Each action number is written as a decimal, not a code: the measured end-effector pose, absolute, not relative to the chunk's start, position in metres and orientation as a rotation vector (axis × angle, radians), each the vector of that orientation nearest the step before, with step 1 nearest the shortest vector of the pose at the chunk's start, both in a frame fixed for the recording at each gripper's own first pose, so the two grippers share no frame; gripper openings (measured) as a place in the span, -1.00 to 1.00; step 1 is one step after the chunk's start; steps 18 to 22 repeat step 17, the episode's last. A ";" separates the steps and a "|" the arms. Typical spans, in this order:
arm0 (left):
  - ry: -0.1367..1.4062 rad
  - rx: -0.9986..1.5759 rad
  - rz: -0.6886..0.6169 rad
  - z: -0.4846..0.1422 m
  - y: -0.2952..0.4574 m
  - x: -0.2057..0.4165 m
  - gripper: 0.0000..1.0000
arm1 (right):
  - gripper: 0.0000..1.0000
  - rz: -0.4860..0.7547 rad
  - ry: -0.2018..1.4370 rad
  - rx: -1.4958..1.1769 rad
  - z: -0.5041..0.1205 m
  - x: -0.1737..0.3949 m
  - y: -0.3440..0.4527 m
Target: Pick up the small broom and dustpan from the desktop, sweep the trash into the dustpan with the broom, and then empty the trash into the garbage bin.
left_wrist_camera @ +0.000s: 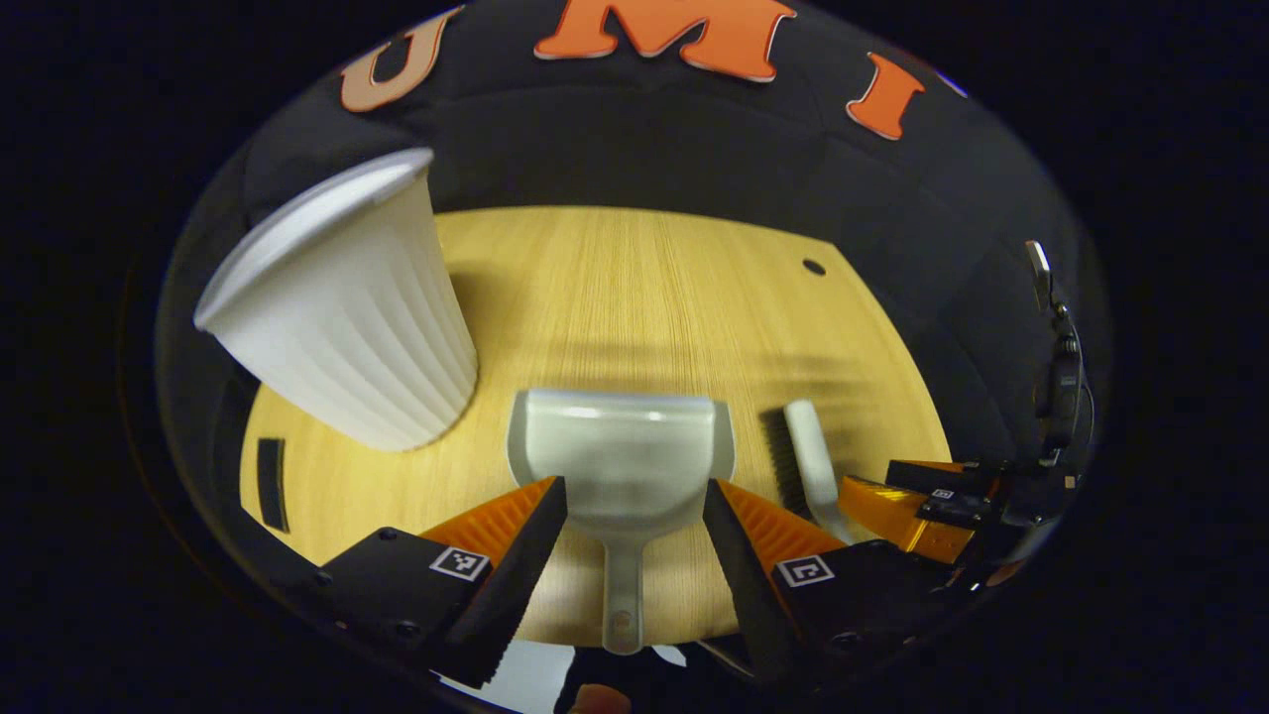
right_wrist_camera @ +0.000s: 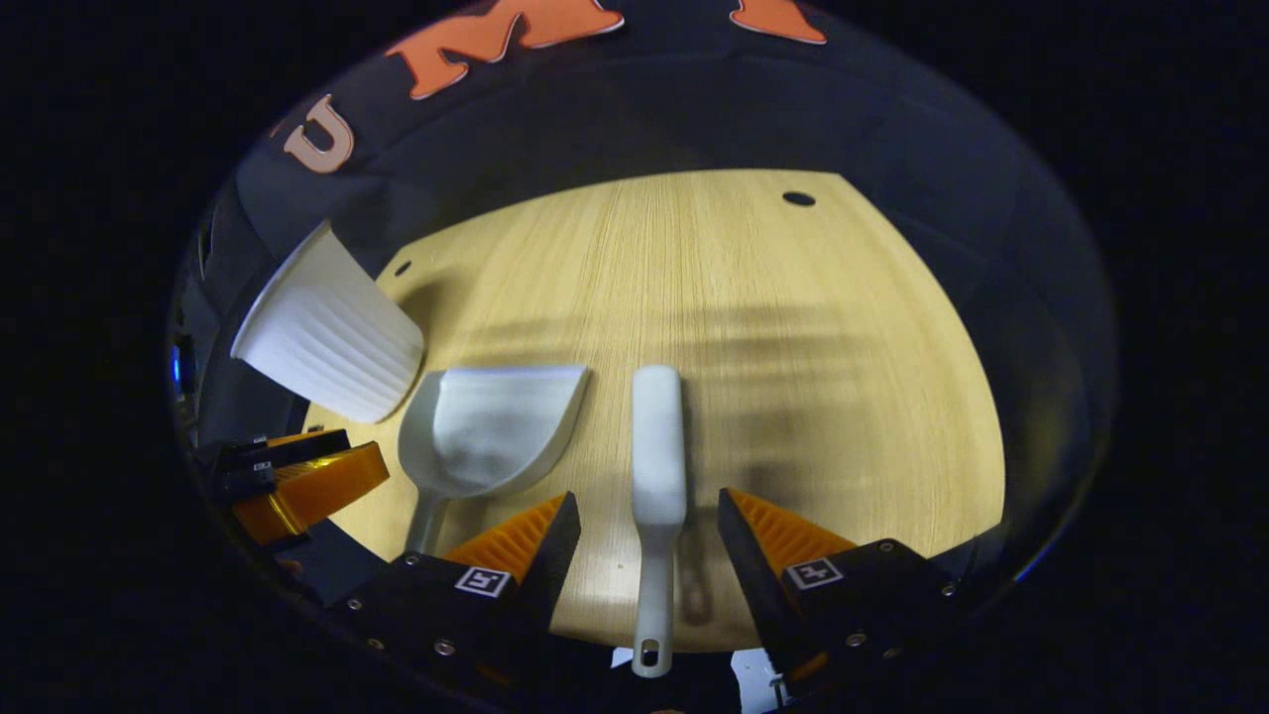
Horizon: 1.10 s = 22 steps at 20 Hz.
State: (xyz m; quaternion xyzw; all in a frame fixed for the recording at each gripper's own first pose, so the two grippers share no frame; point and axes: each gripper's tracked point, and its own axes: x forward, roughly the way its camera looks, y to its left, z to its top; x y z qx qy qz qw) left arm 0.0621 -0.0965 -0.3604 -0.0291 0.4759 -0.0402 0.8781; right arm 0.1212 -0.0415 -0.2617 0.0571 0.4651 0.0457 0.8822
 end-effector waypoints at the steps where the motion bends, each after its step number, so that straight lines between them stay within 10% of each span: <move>1: 0.902 -0.039 -0.071 -0.336 -0.094 0.078 0.80 | 0.82 0.084 0.897 0.125 -0.241 0.134 -0.041; 11: 0.090 -0.088 -0.090 -0.192 -0.087 0.099 0.73 | 0.90 0.030 0.154 -0.062 -0.110 0.172 -0.084; 22: -0.035 -0.046 -0.067 -0.186 -0.088 0.089 0.74 | 0.90 0.036 -0.063 -0.080 -0.082 0.152 -0.073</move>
